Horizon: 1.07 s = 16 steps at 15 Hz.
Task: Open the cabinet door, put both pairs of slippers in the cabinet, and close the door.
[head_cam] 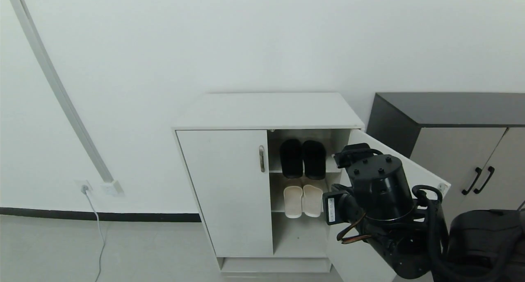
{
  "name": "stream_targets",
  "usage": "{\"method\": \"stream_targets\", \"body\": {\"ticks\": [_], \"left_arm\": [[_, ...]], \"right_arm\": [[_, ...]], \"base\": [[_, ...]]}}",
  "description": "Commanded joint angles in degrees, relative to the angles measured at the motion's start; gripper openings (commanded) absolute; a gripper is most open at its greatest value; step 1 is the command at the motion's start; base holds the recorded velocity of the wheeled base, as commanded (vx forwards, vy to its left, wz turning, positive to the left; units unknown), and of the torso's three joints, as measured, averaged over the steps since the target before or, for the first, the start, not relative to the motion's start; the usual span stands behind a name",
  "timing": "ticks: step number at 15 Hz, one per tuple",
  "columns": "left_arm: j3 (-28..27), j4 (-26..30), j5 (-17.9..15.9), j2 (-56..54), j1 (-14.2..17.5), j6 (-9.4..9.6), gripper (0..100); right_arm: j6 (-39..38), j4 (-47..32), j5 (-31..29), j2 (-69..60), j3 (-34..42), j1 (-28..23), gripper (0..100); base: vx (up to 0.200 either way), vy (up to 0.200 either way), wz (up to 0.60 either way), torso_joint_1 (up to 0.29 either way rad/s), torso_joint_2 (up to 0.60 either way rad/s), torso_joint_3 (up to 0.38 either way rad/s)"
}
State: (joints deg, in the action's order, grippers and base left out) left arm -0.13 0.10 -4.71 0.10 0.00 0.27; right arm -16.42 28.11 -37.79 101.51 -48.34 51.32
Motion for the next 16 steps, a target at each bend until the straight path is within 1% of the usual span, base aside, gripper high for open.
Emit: {"method": "stream_targets", "body": {"ticks": [1,12,13,16], "left_arm": [[-0.04,-0.01,0.05,-0.01,0.0,0.0,0],[-0.04,-0.01,-0.04,-0.01,0.0,0.0,0],[-0.04,-0.1,-0.04,-0.01,0.0,0.0,0],[-0.04,-0.01,-0.04,-0.01,0.0,0.0,0]], "right_arm": [[-0.01,0.01,0.0,0.09,0.08,0.01,0],[0.6,0.1,0.09,0.09,1.23,0.01,0],[0.69,0.1,0.09,0.0,1.23,0.01,0],[0.78,0.1,0.09,0.09,1.31,0.01,0]], "base": [[0.0,0.0,0.0,0.217,-0.51,-0.315],[0.0,0.0,0.0,0.241,-0.55,-0.317],[0.0,0.0,0.0,0.129,-0.32,-0.159],[0.0,0.0,0.0,0.024,-0.05,-0.029]]}}
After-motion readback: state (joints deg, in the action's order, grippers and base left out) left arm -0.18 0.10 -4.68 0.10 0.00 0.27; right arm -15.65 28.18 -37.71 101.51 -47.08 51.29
